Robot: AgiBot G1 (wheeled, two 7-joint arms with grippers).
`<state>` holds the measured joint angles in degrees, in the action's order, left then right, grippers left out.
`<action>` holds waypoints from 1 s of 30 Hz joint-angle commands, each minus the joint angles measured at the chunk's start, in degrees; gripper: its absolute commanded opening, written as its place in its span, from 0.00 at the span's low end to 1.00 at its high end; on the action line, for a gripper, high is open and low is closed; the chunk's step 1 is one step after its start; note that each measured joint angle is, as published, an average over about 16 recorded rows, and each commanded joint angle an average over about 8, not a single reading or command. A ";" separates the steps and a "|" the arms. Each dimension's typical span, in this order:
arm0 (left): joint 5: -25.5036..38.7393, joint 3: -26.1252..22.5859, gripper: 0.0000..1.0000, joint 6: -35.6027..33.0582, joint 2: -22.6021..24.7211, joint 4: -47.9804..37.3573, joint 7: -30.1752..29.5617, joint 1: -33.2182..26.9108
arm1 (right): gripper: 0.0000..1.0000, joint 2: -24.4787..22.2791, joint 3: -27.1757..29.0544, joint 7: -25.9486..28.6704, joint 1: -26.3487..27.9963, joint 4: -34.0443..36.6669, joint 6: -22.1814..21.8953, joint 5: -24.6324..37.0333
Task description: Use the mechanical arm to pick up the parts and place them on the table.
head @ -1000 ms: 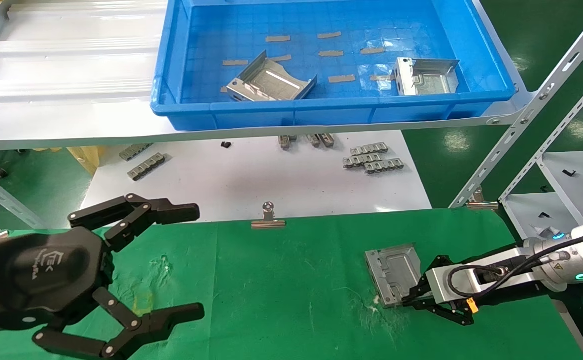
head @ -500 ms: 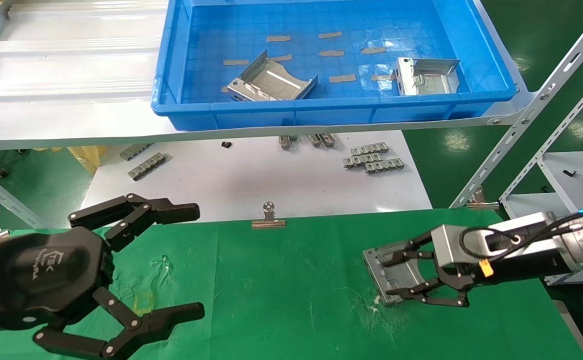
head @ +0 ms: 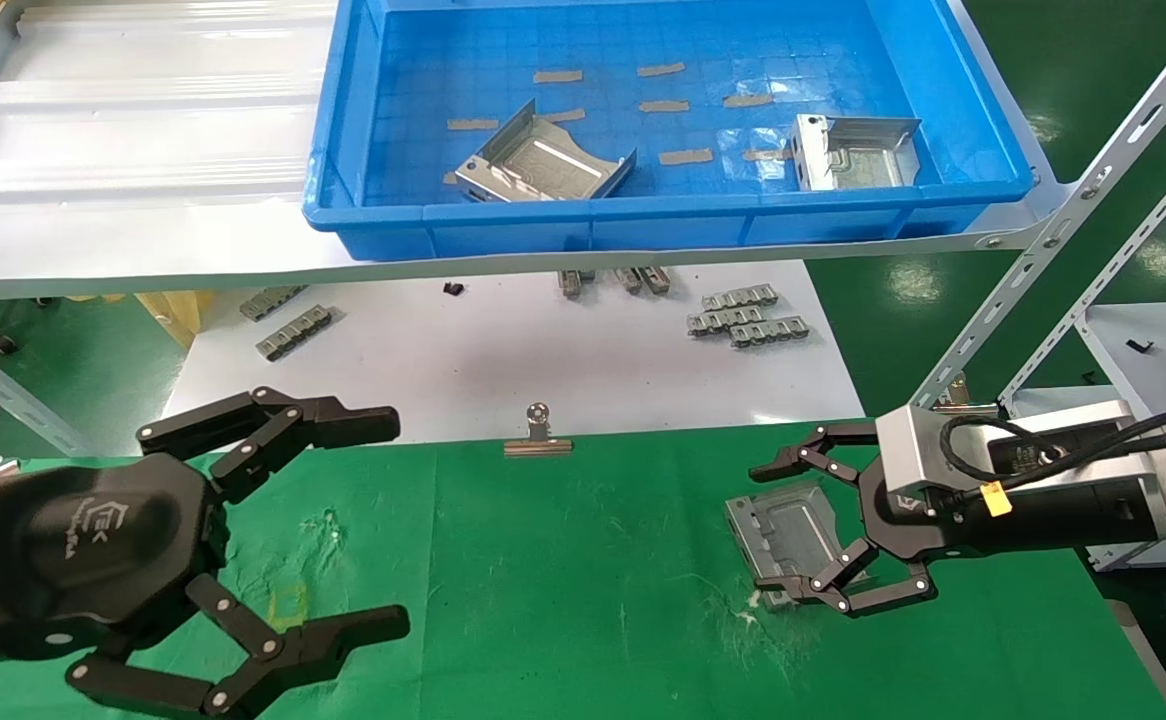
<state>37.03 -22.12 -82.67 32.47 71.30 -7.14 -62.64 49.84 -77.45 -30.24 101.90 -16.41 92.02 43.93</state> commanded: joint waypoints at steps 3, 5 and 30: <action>0.00 0.00 1.00 0.00 0.00 0.00 0.00 0.00 | 1.00 0.23 0.16 -0.21 -0.07 0.09 -0.17 0.51; 0.00 0.00 1.00 0.00 0.00 0.00 0.00 0.00 | 1.00 0.03 1.12 0.39 -0.69 -0.77 -0.30 0.58; 0.00 0.00 1.00 0.00 0.00 0.00 0.00 0.00 | 1.00 -6.18 26.23 17.29 -17.21 -24.29 -2.80 -0.55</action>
<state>37.03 -22.13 -82.67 32.47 71.30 -7.14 -62.64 43.66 -51.21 -12.95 84.69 -40.71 89.22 43.38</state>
